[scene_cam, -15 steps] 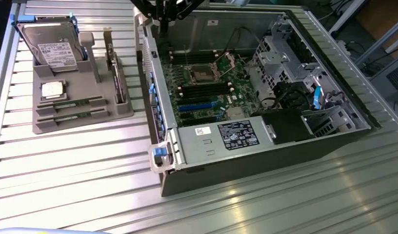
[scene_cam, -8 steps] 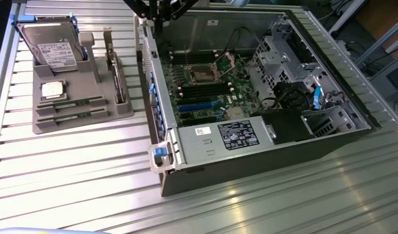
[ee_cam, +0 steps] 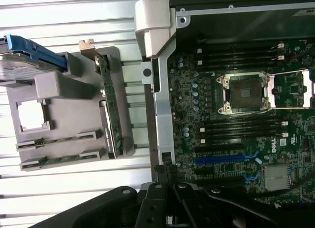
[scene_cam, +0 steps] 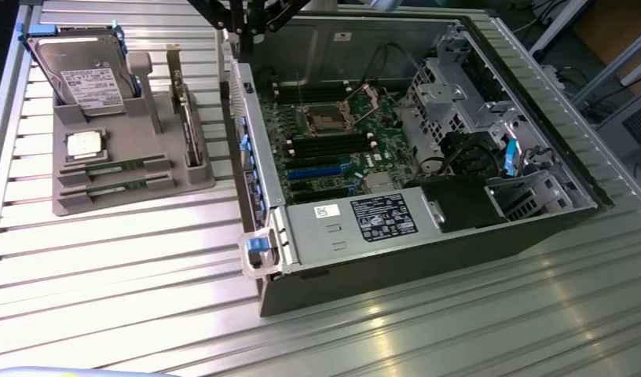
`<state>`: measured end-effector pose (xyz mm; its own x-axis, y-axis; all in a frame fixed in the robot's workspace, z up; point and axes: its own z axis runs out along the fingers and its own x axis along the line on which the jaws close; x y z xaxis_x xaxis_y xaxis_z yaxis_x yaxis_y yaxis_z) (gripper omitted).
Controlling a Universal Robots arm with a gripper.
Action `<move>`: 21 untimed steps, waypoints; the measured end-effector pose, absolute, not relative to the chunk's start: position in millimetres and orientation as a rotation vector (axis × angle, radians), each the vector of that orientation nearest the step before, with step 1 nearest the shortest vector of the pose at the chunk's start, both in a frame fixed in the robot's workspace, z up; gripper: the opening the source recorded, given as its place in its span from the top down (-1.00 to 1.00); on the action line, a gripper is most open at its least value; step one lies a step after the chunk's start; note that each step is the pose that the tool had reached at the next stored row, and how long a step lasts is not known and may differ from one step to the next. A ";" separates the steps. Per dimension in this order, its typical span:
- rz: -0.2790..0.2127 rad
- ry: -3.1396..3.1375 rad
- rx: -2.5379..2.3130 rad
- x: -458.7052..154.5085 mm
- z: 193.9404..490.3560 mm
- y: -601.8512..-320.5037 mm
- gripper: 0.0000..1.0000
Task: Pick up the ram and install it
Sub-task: 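Reach for the ram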
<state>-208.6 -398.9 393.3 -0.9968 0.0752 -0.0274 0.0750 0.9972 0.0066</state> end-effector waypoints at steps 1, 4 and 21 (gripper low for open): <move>0.007 3.112 0.117 -210.0 393.3 -398.9 0.79; 0.002 3.112 0.117 -213.4 393.3 -398.9 0.79; -0.030 3.111 0.117 -241.0 393.3 -398.9 0.79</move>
<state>-241.0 -398.9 393.3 -0.9968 0.0745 -0.0292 0.0751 0.9970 -0.0184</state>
